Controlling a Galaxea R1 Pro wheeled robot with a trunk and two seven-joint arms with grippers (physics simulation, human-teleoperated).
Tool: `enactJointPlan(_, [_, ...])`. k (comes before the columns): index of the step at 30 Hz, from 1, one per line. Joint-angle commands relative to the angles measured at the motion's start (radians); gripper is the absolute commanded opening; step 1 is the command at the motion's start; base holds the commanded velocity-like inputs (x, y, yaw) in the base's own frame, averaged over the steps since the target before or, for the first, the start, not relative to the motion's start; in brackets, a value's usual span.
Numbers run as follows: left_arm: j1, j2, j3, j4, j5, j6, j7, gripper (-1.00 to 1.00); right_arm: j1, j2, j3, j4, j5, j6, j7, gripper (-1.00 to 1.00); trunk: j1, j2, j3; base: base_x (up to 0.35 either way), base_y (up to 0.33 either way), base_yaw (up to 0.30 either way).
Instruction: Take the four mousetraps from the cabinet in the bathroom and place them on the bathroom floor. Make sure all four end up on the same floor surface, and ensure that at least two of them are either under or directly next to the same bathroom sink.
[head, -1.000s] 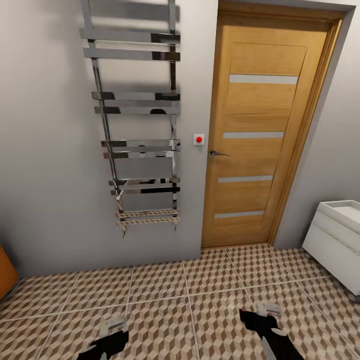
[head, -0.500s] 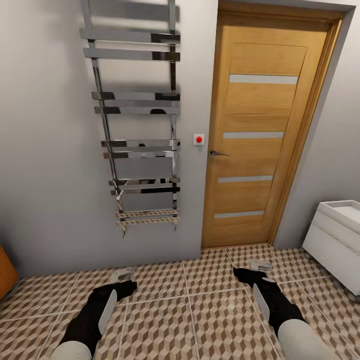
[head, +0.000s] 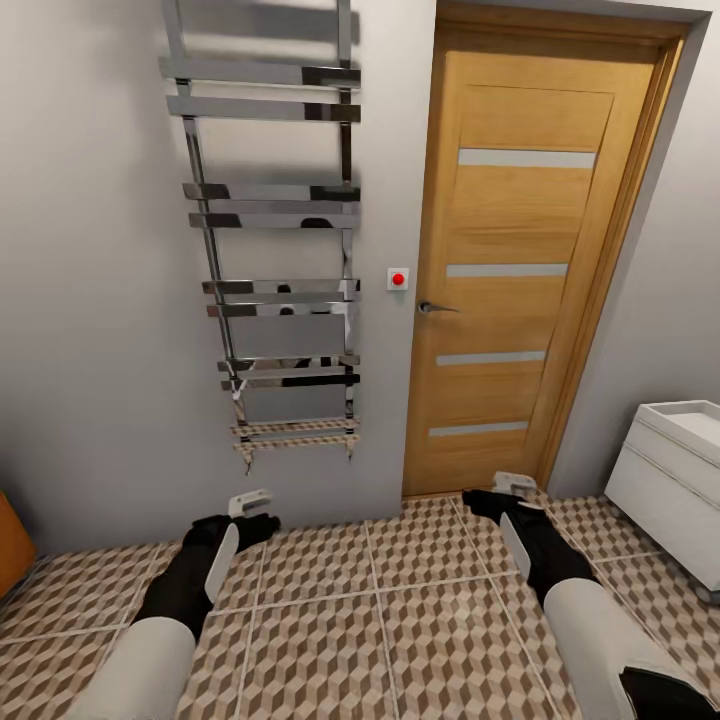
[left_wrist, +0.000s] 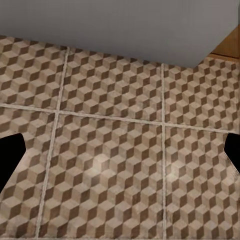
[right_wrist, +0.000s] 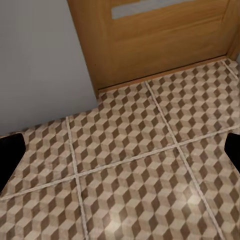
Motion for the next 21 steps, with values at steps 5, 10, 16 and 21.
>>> enactJointPlan(5, [-0.001, 0.002, 0.005, -0.014, 0.006, -0.004, 0.01, 1.0, 0.001, -0.002, -0.001, -0.001, 0.02, -0.075, 0.001, 1.0, 0.0, -0.001, -0.001, 0.0, 0.0, 0.0])
enactJointPlan(10, [0.003, 0.005, 0.006, -0.014, 0.001, -0.073, 0.01, 1.0, 0.014, -0.01, -0.002, 0.035, 0.057, -0.248, 0.0, 1.0, 0.0, -0.001, -0.001, 0.0, 0.0, 0.0])
enactJointPlan(16, [0.012, 0.008, 0.006, 0.06, -0.001, -0.253, 0.01, 1.0, 0.022, -0.012, -0.003, 0.179, 0.1, -0.379, -0.004, 1.0, 0.0, -0.001, -0.001, 0.0, 0.0, 0.0])
enactJointPlan(21, [0.016, 0.006, 0.005, 0.27, -0.001, -0.521, 0.01, 1.0, 0.027, -0.012, -0.002, 0.297, 0.119, -0.509, -0.006, 1.0, 0.0, -0.001, -0.001, 0.0, 0.0, 0.0])
